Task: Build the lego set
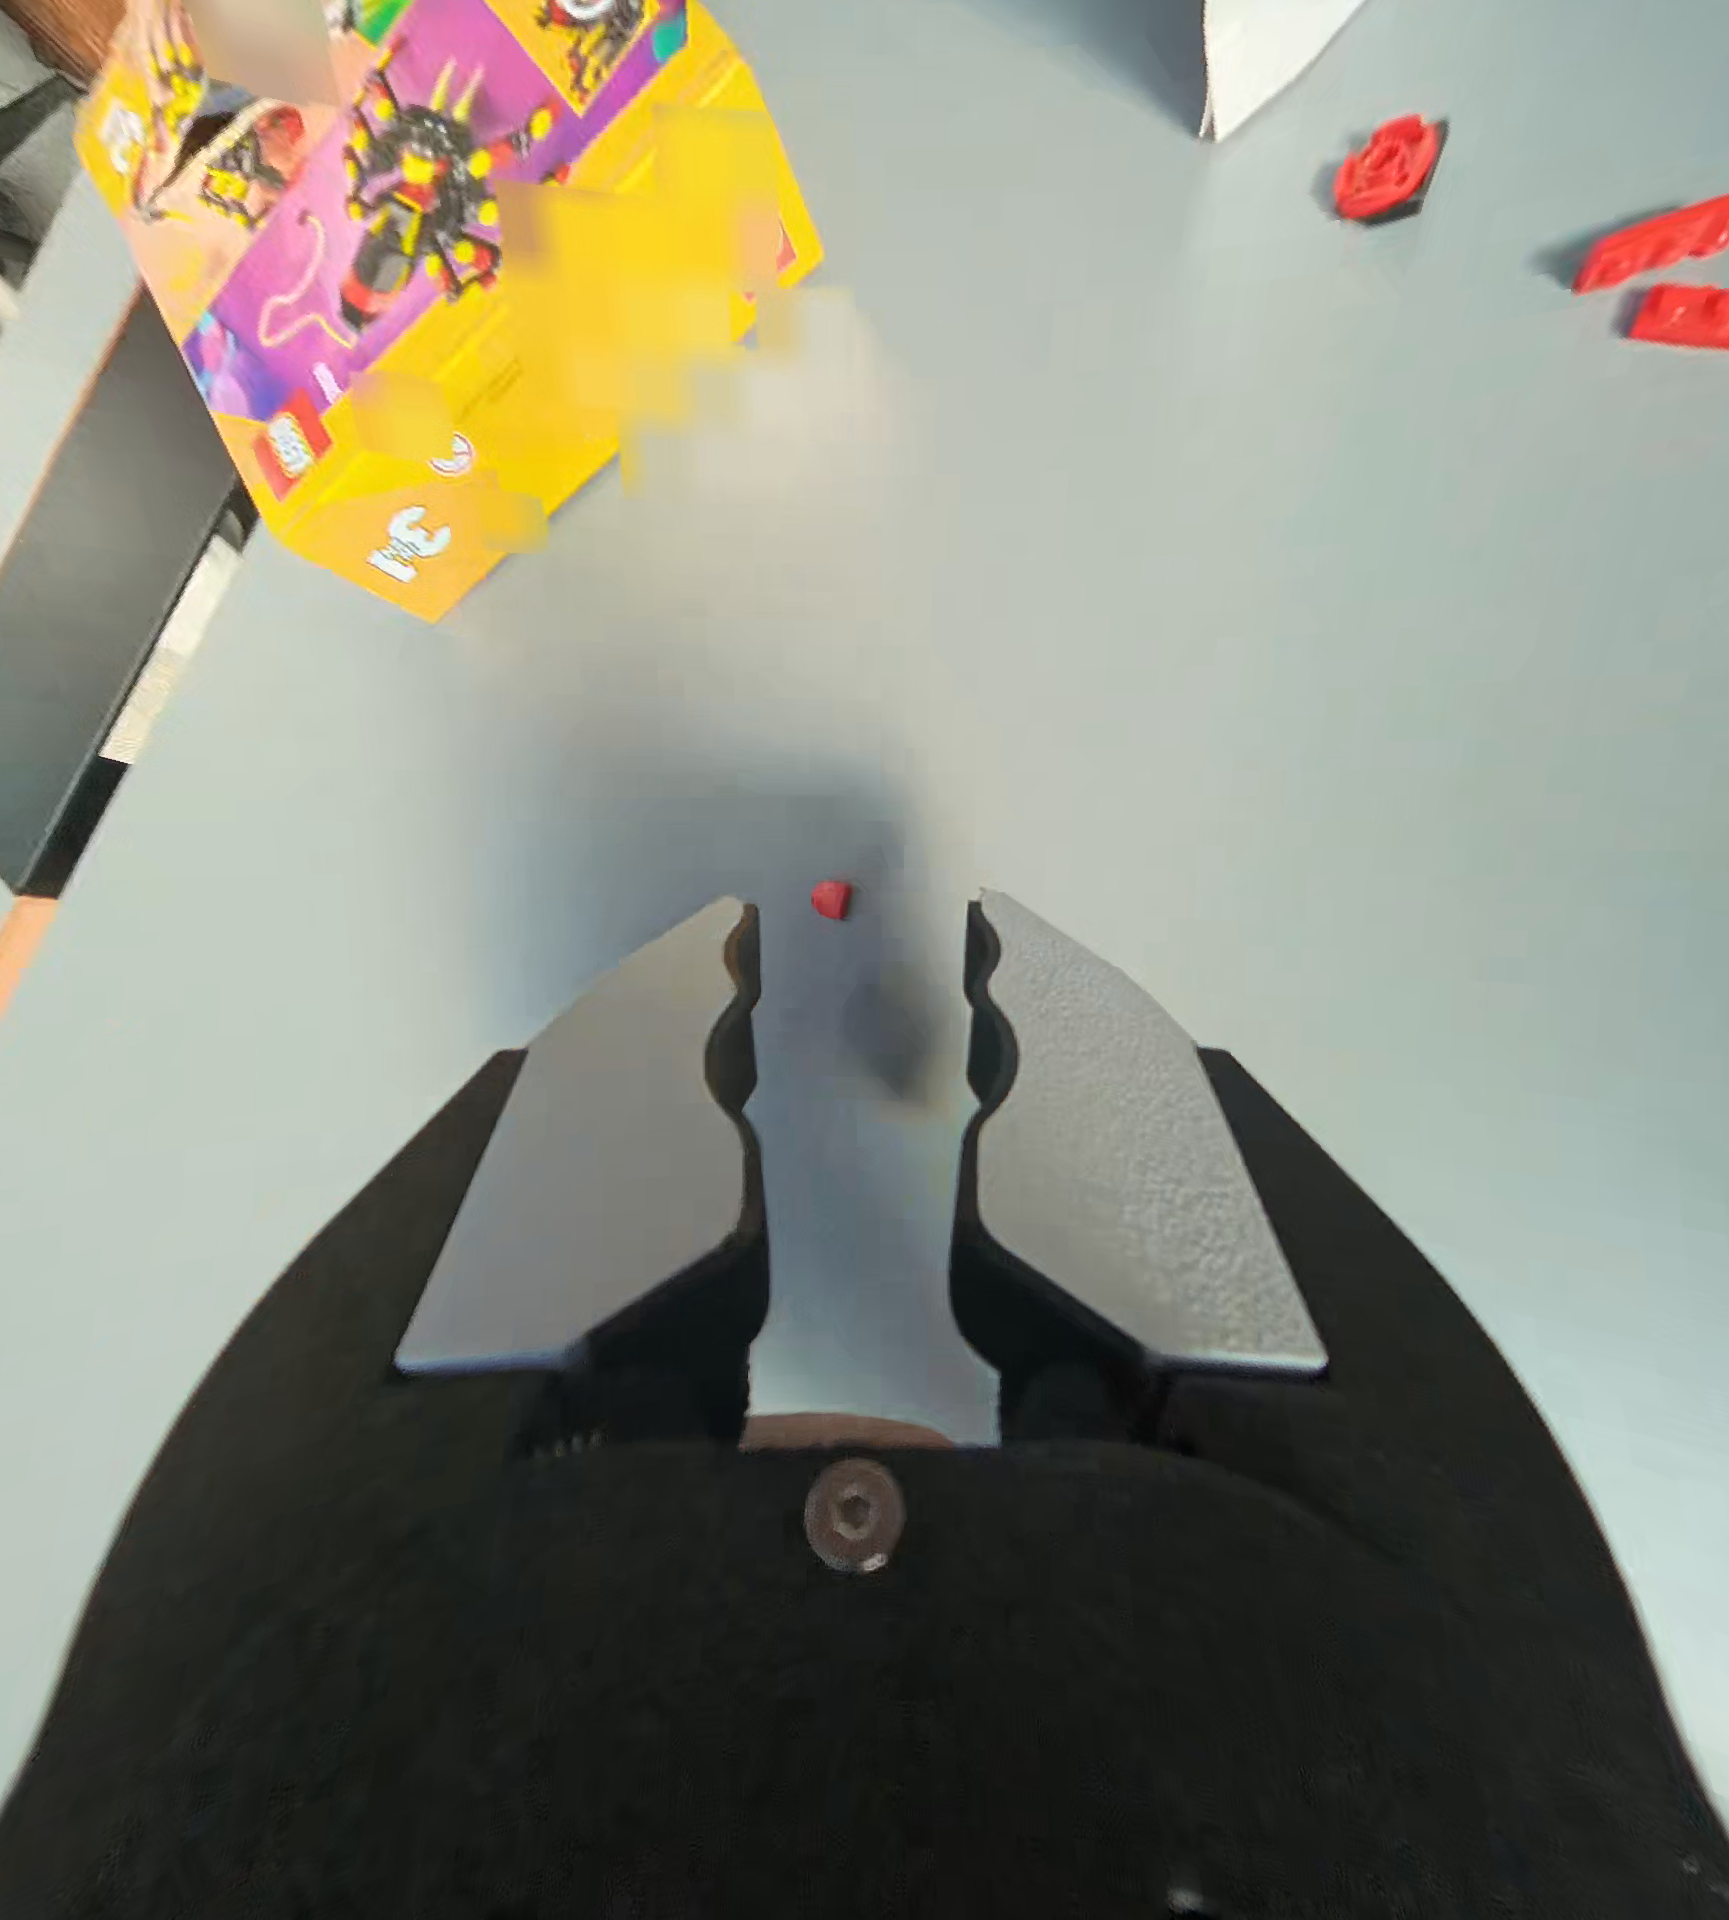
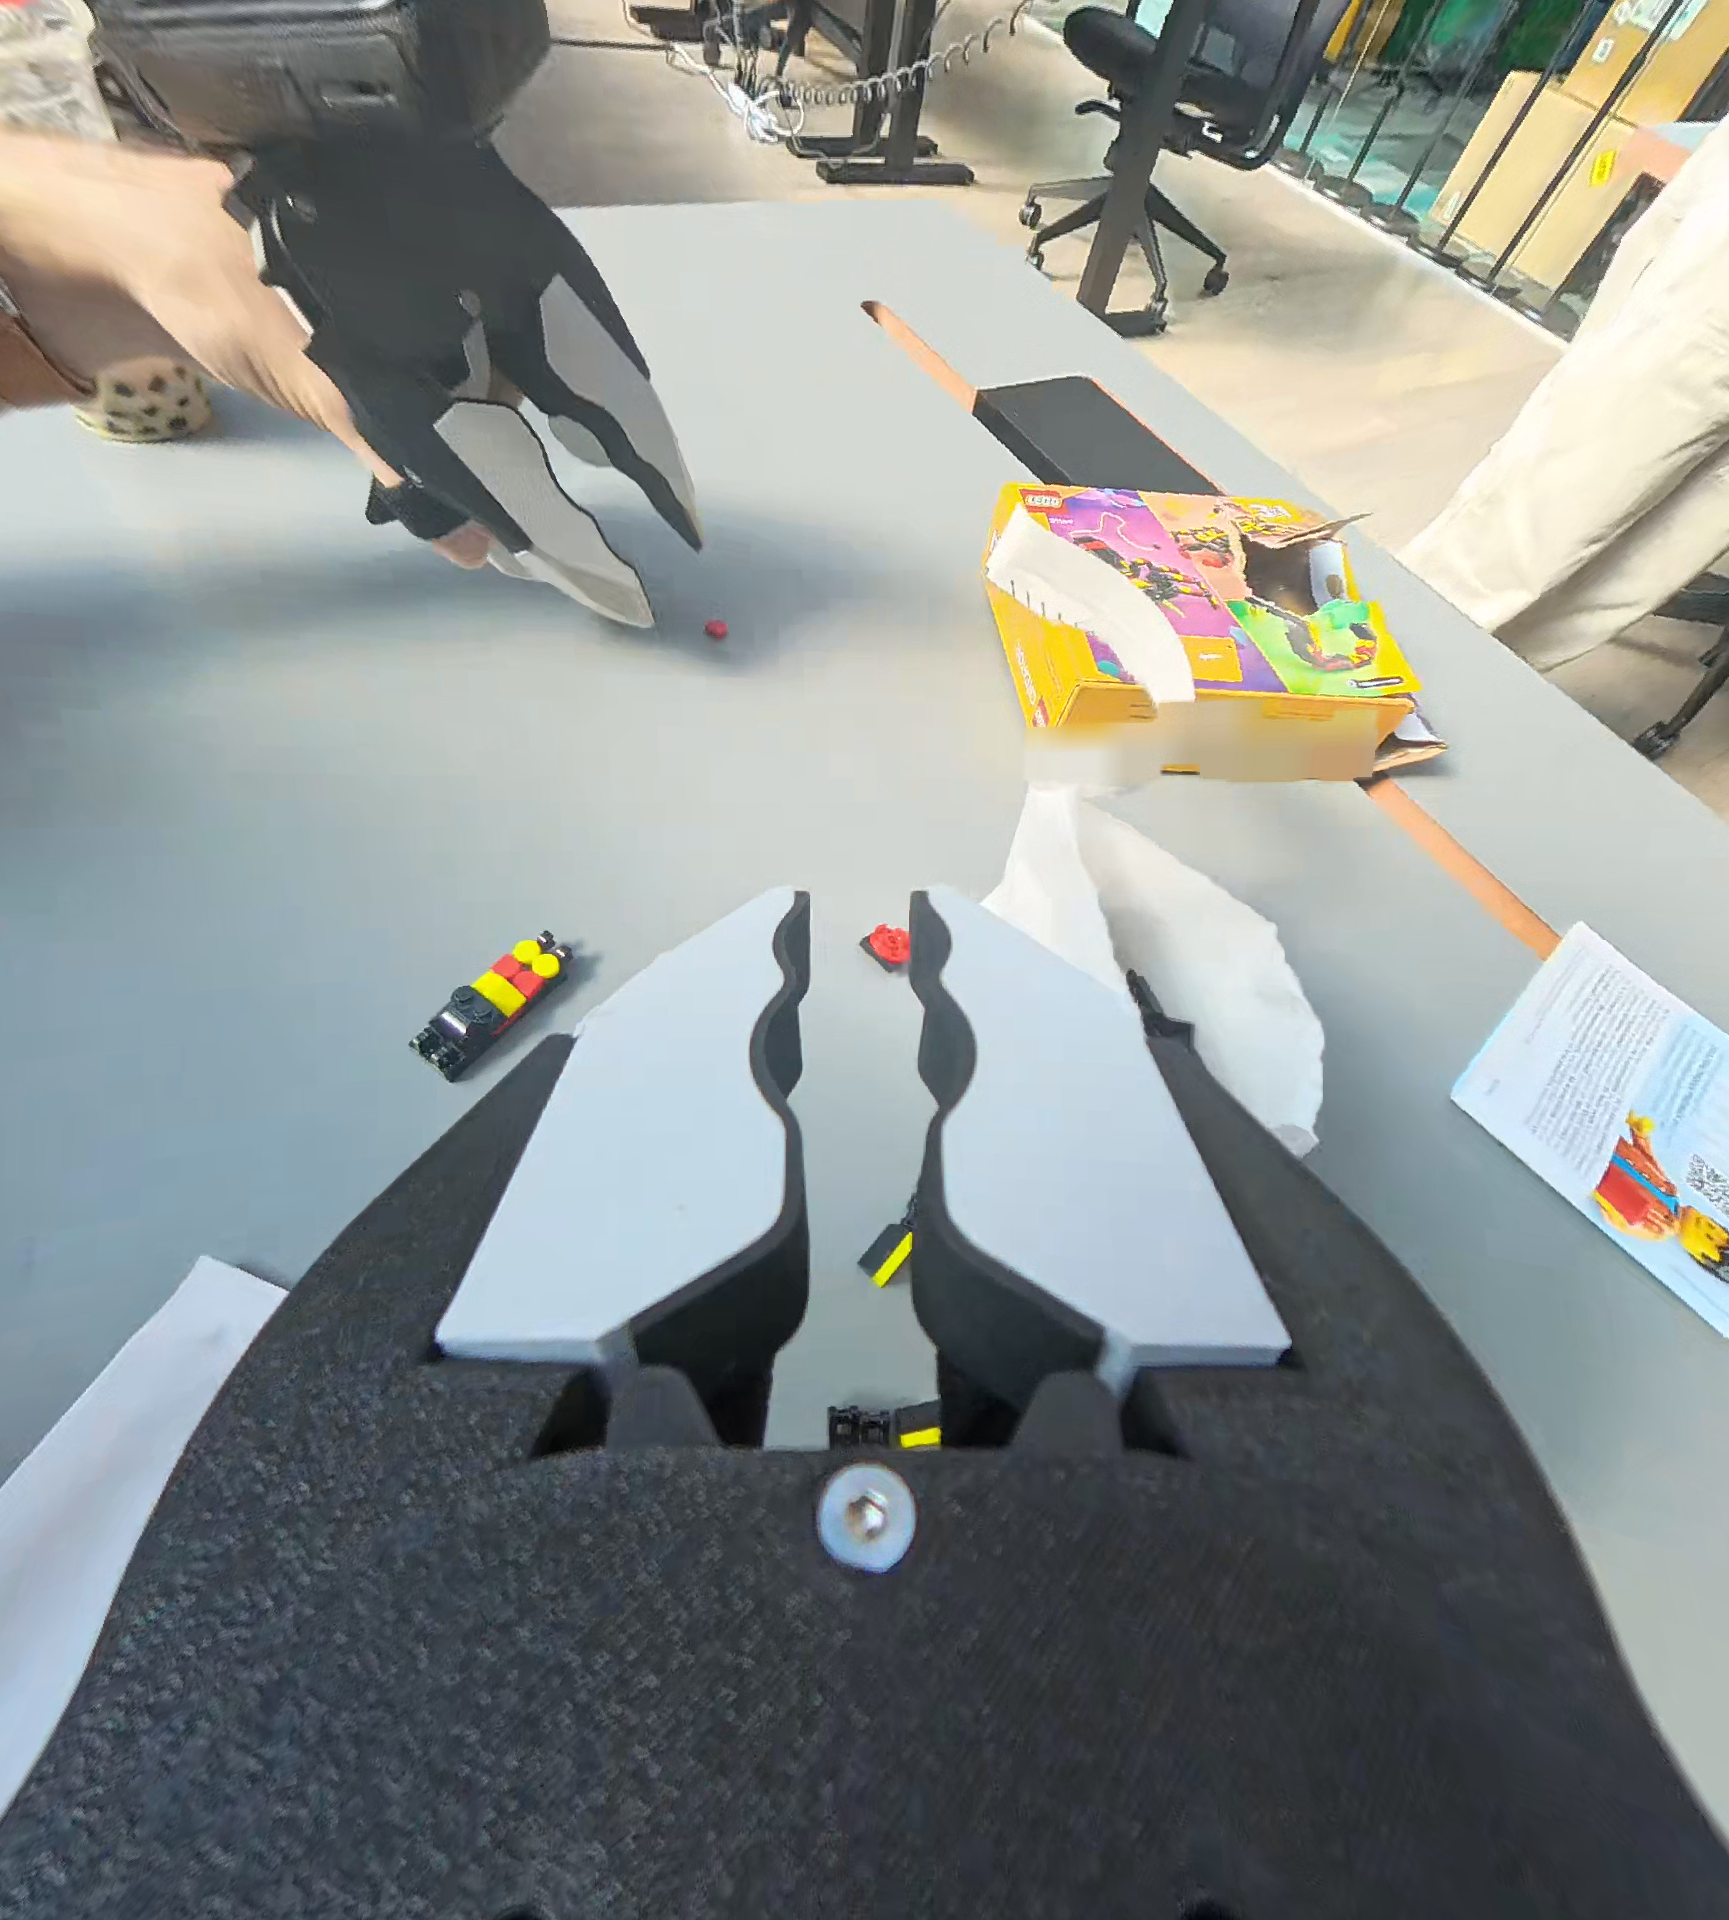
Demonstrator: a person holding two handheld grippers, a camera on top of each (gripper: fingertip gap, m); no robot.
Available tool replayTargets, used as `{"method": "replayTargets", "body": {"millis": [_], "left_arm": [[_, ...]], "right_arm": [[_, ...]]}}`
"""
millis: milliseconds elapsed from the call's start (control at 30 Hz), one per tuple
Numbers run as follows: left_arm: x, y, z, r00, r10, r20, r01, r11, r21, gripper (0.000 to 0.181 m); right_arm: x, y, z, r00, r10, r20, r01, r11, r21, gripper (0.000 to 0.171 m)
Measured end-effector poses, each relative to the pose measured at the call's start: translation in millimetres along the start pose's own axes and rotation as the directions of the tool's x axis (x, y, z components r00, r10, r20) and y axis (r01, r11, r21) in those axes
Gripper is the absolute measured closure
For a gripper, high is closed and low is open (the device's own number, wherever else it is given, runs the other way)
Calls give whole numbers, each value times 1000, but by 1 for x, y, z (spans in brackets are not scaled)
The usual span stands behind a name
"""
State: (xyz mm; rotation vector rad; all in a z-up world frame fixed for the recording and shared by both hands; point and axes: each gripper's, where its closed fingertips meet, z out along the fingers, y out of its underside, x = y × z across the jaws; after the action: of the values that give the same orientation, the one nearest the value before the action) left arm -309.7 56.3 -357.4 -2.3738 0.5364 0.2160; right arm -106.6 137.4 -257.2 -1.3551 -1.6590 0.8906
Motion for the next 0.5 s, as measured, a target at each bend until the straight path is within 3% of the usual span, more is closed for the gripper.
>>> {"method": "replayTargets", "body": {"millis": [100, 333, 500], "left_arm": [[-6, 20, 13, 997, -28, -67, 30, 999, 17, 142], [-10, 13, 25, 980, -47, -196, 65, 994, 84, 149], [-10, 9, 31, 961, -64, -269, 87, 994, 74, 175]], "right_arm": [[4, 15, -4, 999, 41, -9, -41, 999, 23, 154], [25, 24, -16, 993, 119, -3, -118, 989, 89, 156], [43, 22, -29, 987, 156, -31, -150, 977, 151, 157]]}}
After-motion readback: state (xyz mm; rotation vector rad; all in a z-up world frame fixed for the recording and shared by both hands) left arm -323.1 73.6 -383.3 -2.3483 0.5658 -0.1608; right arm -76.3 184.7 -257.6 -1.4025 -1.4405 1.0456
